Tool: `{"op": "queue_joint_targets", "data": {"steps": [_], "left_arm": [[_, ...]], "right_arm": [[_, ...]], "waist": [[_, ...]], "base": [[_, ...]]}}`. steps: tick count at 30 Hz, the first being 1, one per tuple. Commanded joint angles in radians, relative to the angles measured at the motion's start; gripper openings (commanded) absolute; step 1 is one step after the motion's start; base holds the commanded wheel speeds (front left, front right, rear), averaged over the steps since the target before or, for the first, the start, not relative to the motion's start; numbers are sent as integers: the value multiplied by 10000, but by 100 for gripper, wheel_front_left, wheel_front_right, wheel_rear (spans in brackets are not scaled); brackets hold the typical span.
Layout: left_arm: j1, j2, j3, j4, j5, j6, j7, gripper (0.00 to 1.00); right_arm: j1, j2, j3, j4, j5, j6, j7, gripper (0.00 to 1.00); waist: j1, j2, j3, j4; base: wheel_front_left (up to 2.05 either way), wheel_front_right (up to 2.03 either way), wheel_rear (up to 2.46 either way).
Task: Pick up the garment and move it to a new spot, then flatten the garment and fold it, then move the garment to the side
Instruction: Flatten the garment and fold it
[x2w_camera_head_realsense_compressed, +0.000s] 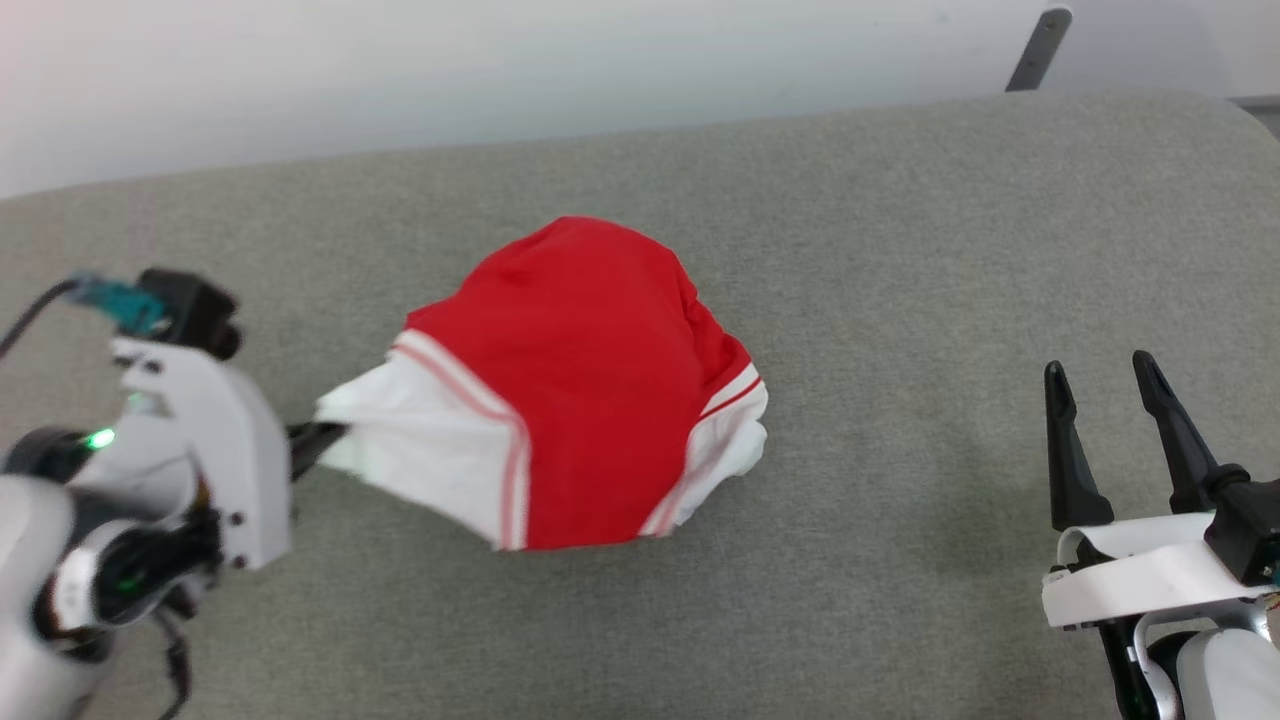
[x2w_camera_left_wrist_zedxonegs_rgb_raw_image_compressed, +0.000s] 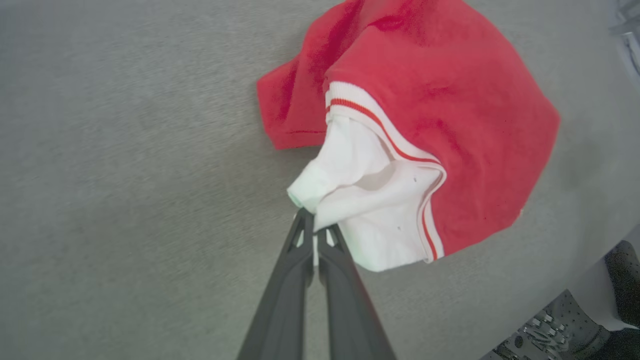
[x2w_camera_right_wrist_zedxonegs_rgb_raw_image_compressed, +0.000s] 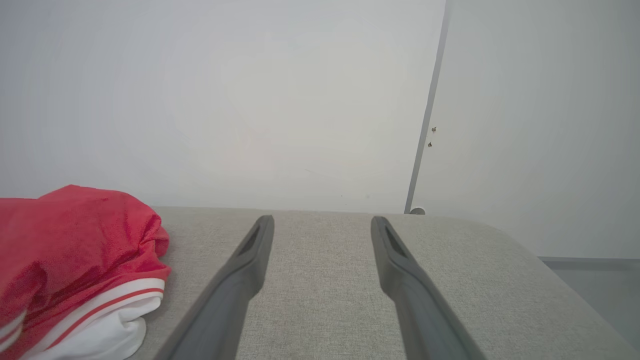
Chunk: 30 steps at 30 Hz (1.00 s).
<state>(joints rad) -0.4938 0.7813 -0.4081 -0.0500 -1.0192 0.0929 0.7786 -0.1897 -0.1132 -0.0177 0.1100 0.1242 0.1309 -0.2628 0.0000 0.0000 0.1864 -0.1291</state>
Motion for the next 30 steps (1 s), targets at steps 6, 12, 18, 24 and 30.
{"op": "queue_joint_targets", "data": {"steps": [6,12,18,24,30], "left_arm": [[978,891,340,434,468,226,-534,0],[1537,1463,299,1361,1169,94,-1253,0],[1607,1304,110,2805,1684,-356,-2282,0],[1171,720,-247,4379,2102,-822,-3160,0],[651,37,-418,5715,2077,-1189,-3579,45]], "right_arm": [[255,-124,66,40,45,-3,-19,100],[378,-229,133,84,57,-1,-18,100],[346,-324,273,125,125,-3,-18,100],[320,-446,325,150,161,-3,-18,100],[314,-471,339,151,97,-3,-18,100]], "waist": [[0,0,-351,323],[0,0,-546,433],[0,0,-637,390],[0,0,-648,348],[0,0,-631,380]], "base": [[0,0,0],[0,0,0],[0,0,0],[0,0,0],[0,0,0]]}}
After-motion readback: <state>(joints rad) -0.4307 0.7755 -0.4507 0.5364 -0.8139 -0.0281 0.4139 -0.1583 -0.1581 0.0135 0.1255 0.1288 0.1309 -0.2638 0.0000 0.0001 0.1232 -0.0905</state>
